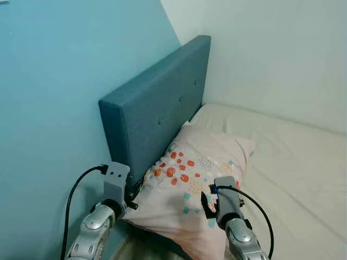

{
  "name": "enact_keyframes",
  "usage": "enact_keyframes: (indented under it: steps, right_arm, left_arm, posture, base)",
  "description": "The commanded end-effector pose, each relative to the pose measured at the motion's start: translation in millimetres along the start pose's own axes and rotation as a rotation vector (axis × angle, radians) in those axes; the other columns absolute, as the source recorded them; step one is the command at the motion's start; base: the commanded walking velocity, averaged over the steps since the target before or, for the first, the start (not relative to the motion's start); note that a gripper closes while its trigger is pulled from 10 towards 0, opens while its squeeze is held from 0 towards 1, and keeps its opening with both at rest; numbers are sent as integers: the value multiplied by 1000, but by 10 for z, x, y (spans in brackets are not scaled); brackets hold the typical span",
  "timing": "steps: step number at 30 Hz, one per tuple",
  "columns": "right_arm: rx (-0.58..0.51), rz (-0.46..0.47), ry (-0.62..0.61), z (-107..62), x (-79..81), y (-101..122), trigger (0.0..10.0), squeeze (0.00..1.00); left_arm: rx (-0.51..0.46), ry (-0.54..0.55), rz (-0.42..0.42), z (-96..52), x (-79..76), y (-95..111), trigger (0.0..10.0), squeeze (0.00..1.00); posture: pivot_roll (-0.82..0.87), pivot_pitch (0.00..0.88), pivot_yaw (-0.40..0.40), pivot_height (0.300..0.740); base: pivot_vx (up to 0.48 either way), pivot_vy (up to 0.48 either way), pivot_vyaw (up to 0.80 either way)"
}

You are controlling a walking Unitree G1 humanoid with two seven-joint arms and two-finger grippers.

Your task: Clean up the room

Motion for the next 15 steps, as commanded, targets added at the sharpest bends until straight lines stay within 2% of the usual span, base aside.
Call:
enact_keyframes:
  steps: [1, 15]
  right_arm:
    - [-8, 14, 26, -16, 35, 5, 10000, 0]
    - [-7, 5, 47, -29, 56, 0, 10000, 0]
  left_arm:
    - [25, -29, -8, -17, -40, -92, 10000, 0]
    - [13, -47, -29, -1, -68, -103, 10000, 0]
  posture:
    - [10, 27, -50, 740]
    - [0, 25, -54, 740]
  base:
    - [0, 0, 0]
    - [344, 0, 0]
Point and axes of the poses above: a point about 5 cm out from each wrist's last joint towards the gripper, its own z axis pointing out of the wrist towards the gripper, its own y axis along the axis of the wrist's last joint, x = y × z, the point moved 1 cm from there along z, pointing out of the wrist towards the gripper, and after that the axes turned 12 degrees about -z, right-handed, at the moved point
